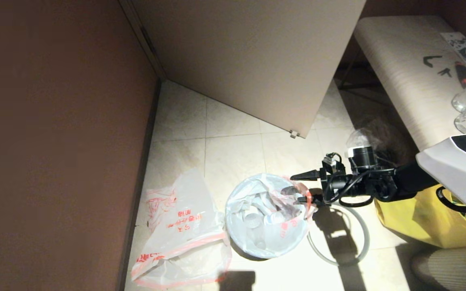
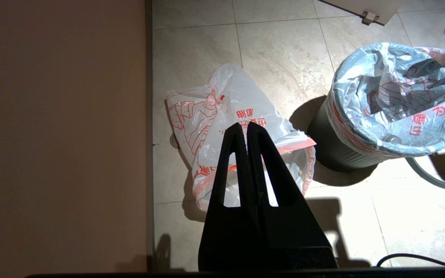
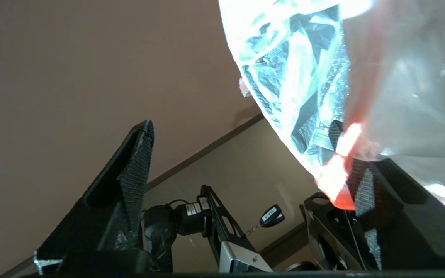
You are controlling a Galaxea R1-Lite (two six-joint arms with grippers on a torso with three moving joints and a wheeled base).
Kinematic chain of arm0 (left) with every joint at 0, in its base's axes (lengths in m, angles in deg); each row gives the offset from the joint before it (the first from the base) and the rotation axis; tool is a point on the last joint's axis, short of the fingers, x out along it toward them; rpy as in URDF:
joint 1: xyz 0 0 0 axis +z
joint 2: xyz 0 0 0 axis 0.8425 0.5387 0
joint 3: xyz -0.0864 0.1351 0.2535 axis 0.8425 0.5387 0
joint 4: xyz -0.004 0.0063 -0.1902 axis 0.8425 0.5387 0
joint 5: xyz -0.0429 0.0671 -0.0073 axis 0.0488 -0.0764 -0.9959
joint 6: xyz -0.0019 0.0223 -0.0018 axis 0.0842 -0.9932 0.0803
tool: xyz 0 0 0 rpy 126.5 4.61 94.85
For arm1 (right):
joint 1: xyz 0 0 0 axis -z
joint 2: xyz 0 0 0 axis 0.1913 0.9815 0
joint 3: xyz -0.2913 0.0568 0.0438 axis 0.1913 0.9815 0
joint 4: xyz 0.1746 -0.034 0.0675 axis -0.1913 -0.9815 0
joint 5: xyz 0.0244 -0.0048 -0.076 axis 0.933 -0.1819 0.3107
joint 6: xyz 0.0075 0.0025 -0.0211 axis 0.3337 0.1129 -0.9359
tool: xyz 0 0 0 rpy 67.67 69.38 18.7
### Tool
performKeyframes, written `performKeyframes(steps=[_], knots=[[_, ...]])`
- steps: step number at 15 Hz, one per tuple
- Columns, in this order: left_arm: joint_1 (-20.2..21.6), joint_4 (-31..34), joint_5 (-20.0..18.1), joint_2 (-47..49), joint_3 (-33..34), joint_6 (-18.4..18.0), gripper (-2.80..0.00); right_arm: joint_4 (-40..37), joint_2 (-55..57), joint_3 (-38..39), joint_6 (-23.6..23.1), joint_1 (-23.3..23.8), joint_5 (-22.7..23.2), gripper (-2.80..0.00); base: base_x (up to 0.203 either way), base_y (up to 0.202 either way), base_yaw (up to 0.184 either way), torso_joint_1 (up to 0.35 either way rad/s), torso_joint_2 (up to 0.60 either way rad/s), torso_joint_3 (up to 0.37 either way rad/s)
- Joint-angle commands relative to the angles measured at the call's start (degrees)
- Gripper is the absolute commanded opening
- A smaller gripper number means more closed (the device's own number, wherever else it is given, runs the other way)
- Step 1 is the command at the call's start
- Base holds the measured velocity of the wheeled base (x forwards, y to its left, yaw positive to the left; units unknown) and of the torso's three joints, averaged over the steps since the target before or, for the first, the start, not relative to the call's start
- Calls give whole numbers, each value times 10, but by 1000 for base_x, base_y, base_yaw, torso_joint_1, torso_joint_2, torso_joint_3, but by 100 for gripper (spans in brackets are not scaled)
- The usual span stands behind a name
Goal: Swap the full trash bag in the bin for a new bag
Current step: Place the trash bag on the floor
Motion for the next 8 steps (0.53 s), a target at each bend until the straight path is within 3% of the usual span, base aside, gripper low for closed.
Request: performKeyframes(steps=[1, 2, 8], knots=[[0, 0, 0, 0, 1, 0, -280, 1, 0, -3, 2, -5, 3, 0, 0, 0, 0, 0, 0, 0], [0, 0, 0, 0, 1, 0, -280, 1, 0, -2, 2, -7, 3, -280, 0, 0, 0, 0, 0, 0], [0, 0, 0, 0, 1, 0, -280, 3, -15, 14, 5, -5, 7, -280, 0, 0, 0, 0, 0, 0]])
